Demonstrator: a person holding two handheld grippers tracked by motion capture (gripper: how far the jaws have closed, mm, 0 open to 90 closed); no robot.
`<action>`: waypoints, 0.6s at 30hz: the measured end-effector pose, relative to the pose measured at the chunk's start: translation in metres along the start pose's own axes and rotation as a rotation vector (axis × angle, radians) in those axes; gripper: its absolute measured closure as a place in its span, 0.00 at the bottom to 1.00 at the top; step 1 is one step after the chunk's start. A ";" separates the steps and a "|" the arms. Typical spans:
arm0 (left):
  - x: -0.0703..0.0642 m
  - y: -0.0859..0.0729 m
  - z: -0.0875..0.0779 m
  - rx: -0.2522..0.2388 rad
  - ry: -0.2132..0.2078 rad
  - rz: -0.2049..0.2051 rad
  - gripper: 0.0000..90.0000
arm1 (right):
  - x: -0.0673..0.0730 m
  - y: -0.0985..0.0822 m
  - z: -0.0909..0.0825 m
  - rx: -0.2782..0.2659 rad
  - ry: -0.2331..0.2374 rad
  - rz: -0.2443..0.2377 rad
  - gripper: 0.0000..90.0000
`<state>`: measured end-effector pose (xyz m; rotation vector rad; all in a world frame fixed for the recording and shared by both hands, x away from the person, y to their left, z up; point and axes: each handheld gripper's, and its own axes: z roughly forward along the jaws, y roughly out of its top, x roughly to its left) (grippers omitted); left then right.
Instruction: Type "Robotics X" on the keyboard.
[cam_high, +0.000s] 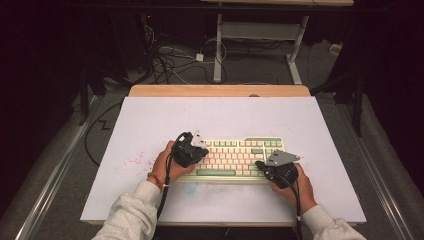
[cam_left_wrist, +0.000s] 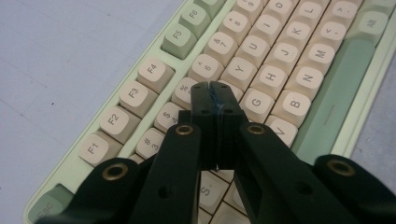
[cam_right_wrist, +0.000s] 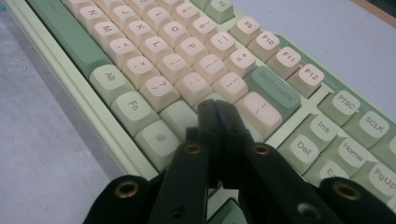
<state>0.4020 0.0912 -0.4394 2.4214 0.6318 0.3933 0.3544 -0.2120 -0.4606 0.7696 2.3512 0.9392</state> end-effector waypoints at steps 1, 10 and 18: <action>0.000 0.001 0.001 0.009 0.006 0.005 0.97 | 0.000 0.000 0.000 0.000 0.000 0.000 1.00; 0.002 0.002 0.007 0.030 0.014 0.002 0.97 | 0.000 0.000 0.000 0.002 -0.001 -0.004 1.00; -0.004 0.006 0.004 0.030 0.025 0.036 0.95 | 0.000 0.001 -0.002 0.005 0.001 -0.010 1.00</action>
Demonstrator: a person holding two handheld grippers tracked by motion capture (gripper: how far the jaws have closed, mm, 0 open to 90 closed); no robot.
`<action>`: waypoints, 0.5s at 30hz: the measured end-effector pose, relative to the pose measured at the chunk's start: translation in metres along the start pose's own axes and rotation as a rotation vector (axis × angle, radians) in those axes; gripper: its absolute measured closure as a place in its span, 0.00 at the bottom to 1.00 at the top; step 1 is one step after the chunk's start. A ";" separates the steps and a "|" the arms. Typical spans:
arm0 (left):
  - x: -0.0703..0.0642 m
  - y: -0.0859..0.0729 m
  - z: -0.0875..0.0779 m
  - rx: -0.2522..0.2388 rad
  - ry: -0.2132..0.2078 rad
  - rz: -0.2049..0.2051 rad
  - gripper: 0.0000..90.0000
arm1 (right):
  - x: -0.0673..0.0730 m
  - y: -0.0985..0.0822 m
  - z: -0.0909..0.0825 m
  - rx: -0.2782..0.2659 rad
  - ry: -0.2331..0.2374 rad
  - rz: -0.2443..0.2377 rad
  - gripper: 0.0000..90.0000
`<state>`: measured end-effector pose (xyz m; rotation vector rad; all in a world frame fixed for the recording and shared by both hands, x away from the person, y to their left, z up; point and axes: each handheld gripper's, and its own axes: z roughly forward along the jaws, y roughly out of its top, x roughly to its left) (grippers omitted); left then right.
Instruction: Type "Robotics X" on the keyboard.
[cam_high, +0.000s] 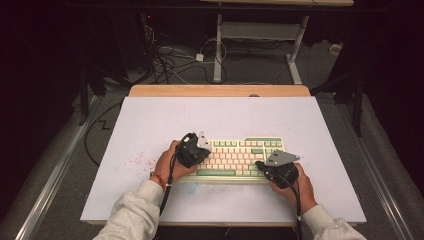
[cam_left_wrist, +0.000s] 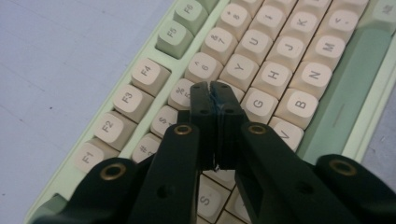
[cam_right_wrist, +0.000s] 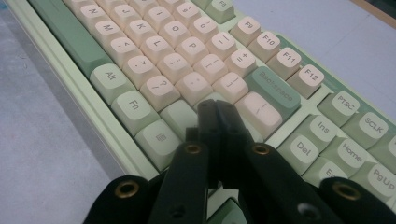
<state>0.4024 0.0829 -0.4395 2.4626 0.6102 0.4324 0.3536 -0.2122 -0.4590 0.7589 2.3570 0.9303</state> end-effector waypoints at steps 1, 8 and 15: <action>0.001 0.000 -0.003 -0.016 0.004 -0.002 0.95 | 0.000 0.000 0.000 0.000 0.000 0.000 1.00; 0.002 -0.004 -0.029 -0.126 0.040 -0.003 0.91 | -0.004 0.003 -0.013 -0.042 -0.002 0.011 1.00; -0.002 -0.017 -0.050 -0.218 0.077 0.011 0.71 | -0.008 0.004 -0.031 -0.088 -0.002 0.029 1.00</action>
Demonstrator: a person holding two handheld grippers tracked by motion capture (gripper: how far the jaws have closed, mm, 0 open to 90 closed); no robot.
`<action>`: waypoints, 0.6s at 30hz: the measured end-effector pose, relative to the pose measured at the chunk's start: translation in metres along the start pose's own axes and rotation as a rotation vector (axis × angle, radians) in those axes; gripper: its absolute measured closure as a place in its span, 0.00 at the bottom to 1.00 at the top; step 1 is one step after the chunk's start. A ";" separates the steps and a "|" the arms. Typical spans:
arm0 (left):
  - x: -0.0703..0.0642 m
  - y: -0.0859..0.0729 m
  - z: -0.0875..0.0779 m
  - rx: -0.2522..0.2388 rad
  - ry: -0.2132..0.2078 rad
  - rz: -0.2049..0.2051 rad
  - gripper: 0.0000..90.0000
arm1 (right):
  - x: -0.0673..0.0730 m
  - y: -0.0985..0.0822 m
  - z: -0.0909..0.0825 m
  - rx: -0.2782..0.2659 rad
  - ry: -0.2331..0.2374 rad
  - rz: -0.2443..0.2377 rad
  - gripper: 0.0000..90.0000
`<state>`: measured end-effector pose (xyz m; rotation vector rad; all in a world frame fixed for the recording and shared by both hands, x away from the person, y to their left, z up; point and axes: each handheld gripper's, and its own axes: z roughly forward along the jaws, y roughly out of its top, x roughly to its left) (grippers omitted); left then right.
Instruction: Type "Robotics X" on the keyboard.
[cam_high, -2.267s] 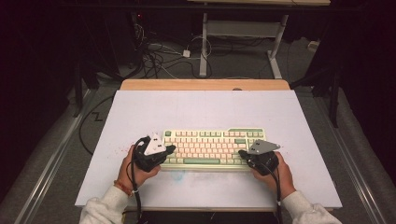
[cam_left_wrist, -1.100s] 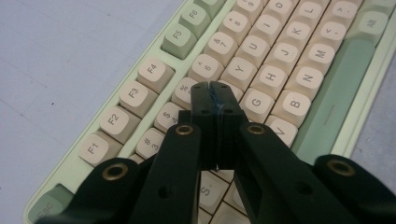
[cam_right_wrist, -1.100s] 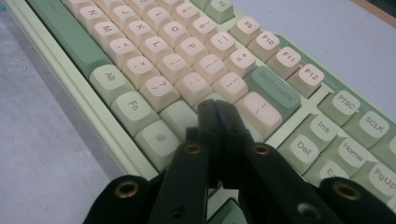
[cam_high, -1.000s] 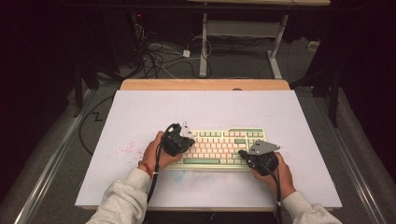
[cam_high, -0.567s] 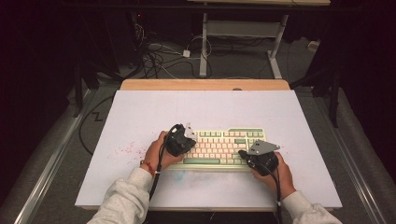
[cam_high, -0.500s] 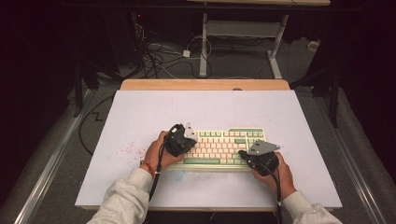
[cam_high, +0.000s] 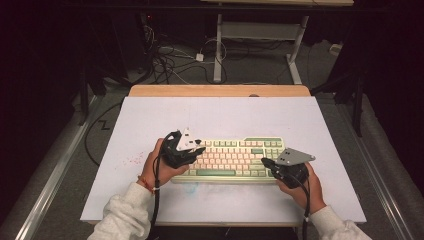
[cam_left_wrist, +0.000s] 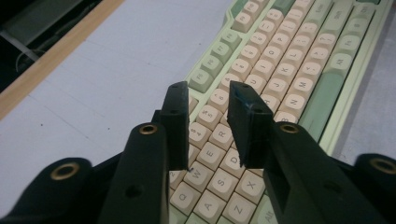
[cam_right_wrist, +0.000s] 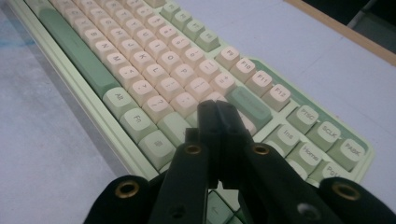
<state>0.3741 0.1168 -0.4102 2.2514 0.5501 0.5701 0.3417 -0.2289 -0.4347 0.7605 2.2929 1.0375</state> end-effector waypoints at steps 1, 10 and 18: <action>-0.001 -0.002 -0.003 -0.009 0.012 0.011 0.67 | 0.000 0.000 -0.002 -0.003 0.000 -0.002 1.00; -0.007 -0.026 -0.017 -0.061 0.071 -0.005 0.30 | -0.003 0.001 -0.011 -0.024 -0.005 0.008 1.00; -0.013 -0.057 -0.027 -0.073 0.108 -0.038 0.21 | -0.004 0.005 -0.011 -0.034 -0.006 0.007 1.00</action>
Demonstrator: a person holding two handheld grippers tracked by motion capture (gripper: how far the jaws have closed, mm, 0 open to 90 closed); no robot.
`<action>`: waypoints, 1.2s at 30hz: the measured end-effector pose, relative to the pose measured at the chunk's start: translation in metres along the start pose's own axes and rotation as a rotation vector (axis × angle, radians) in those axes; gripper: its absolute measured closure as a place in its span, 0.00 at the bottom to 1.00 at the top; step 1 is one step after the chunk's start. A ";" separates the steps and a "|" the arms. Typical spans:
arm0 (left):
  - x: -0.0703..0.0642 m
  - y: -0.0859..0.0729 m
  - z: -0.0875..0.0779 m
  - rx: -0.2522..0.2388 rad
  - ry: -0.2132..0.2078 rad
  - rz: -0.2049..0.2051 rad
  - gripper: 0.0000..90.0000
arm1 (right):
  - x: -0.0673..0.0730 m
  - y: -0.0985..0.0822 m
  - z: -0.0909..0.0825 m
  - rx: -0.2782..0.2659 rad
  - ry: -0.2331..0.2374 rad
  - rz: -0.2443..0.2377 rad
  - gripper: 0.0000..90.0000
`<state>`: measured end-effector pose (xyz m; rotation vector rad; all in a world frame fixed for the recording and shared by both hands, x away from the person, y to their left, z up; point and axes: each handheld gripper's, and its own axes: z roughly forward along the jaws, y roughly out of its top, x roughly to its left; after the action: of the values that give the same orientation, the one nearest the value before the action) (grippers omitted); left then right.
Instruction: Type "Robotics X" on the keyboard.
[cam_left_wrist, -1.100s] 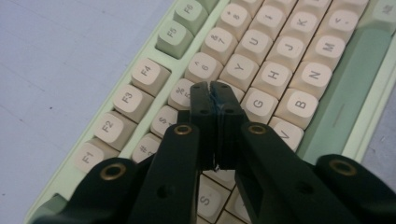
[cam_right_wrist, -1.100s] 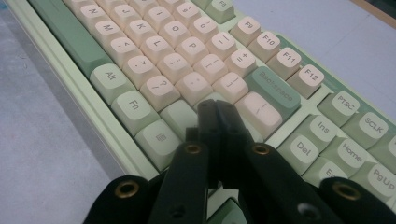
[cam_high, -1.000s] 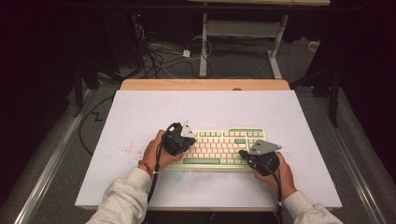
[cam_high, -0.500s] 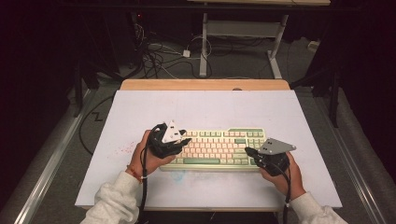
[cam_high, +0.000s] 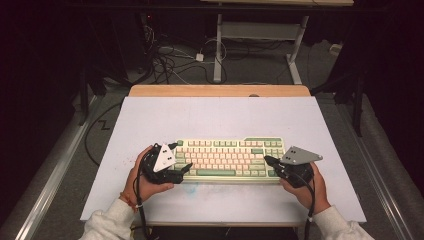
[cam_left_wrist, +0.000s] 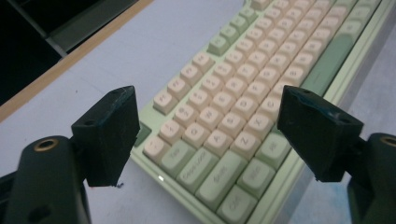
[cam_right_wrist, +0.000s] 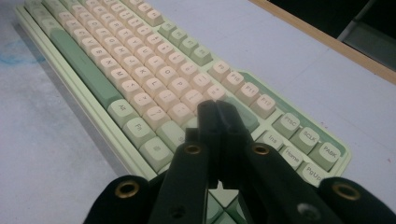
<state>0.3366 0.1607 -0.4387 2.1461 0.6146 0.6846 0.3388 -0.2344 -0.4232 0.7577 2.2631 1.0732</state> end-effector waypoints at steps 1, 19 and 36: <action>0.000 -0.004 -0.001 0.005 0.007 -0.003 0.21 | 0.000 0.000 0.000 0.000 0.000 0.000 1.00; -0.001 -0.044 -0.023 0.073 0.005 -0.075 0.25 | 0.008 0.031 0.040 0.028 0.031 -0.035 1.00; -0.001 -0.056 -0.029 0.100 0.004 -0.113 0.22 | 0.028 0.048 0.091 0.137 0.083 -0.106 1.00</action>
<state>0.3064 0.2074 -0.4675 2.1829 0.7805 0.6077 0.3910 -0.1429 -0.4403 0.6498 2.4382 0.9241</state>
